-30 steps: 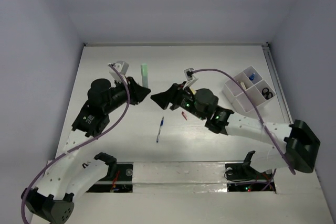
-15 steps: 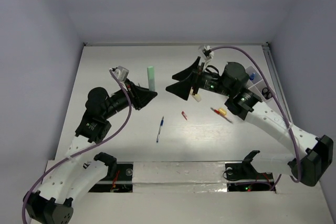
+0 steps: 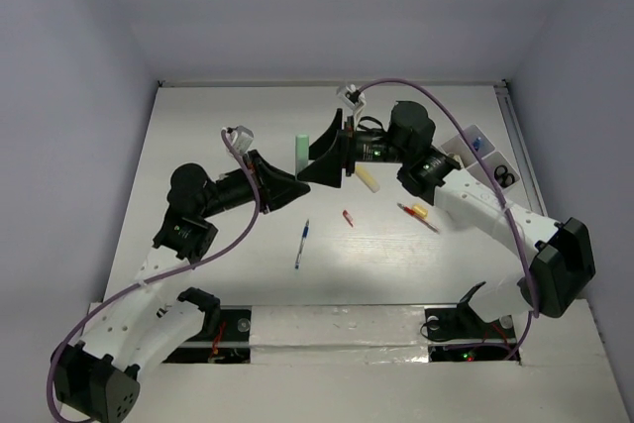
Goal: Sort the stationery into containers
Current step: Place the pen in the storage box.
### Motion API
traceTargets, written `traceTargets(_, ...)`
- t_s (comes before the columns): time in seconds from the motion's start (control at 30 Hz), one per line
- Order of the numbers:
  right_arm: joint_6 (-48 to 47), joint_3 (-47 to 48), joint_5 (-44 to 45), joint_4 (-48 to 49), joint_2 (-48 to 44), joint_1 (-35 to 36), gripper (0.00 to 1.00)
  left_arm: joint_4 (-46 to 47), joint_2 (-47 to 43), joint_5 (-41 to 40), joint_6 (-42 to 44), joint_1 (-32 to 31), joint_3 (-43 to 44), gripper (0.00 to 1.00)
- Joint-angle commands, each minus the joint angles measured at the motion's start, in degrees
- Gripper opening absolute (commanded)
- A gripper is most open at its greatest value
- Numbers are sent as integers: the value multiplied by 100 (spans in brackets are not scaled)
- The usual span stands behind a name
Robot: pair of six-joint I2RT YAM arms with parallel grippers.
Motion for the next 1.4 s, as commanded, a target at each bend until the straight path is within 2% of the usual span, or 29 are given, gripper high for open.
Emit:
traceTargets(0.0, 241, 231, -343, 773, 5, -11, 90, 519, 45, 297, -57, -3, -78, 0)
traceTargets(0.17, 338, 204, -316, 941, 92, -11, 88, 518, 115, 358, -39, -3, -95, 0)
traceTargets(0.27, 443, 169, -299, 1099, 127, -11, 78, 484, 124, 376, -13, -3, -104, 0)
traceTargets(0.3, 469, 169, -307, 1117, 145, -11, 67, 475, 124, 385, 5, -3, -104, 0)
traceTargets(0.37, 531, 196, -325, 1108, 189, -11, 56, 448, 115, 367, 14, -3, -104, 0)
traceTargets(0.4, 557, 187, -308, 1100, 224, -11, 34, 440, 124, 341, 40, -3, -104, 0)
traceTargets(0.5, 523, 143, -133, 916, 233, -11, 6, 291, 98, 227, 136, -3, -78, 1)
traceTargets(0.53, 479, 108, 216, 863, 164, -11, 0, 46, 80, 61, 320, -3, -52, 10)
traceTargets(0.6, 312, 12, 613, 618, 67, -63, 0, -376, 19, -220, 619, -3, 89, 26)
traceTargets(0.63, 242, -6, 1042, 512, -30, -63, 0, -891, -7, -561, 977, -3, 159, 45)
traceTargets(0.7, 83, -103, 1475, 240, -153, -221, 0, -1351, -104, -862, 1296, -3, 361, 59)
traceTargets(0.73, 31, -155, 1868, 177, -206, -309, 0, -1754, -130, -1142, 1558, -3, 475, 72)
traceTargets(0.87, -101, -664, 3170, -69, -758, -906, 0, -2477, -428, -1689, 2043, -3, 616, 82)
traceTargets(1.0, -303, -1315, 4558, -253, -1250, -1696, 0, -2549, -816, -2084, 2132, -3, 362, 84)
traceTargets(1.03, -356, -1421, 5188, -289, -1322, -1803, 0, -2523, -895, -2198, 2123, -3, 283, 86)
traceTargets(1.07, -513, -1622, 5473, -298, -1392, -1891, 0, -2531, -1009, -2243, 2132, -3, 178, 93)
traceTargets(1.17, -839, -2026, 6405, -149, -1560, -2225, 0, -2768, -1158, -2585, 2246, -3, 221, 99)
traceTargets(1.27, -1321, -2256, 7169, 71, -1490, -2427, 0, -2856, -1378, -2937, 2246, -3, 195, 99)
traceTargets(1.37, -1762, -2309, 7558, 238, -1297, -2498, 0, -2918, -1449, -3122, 2255, -55, 204, 99)
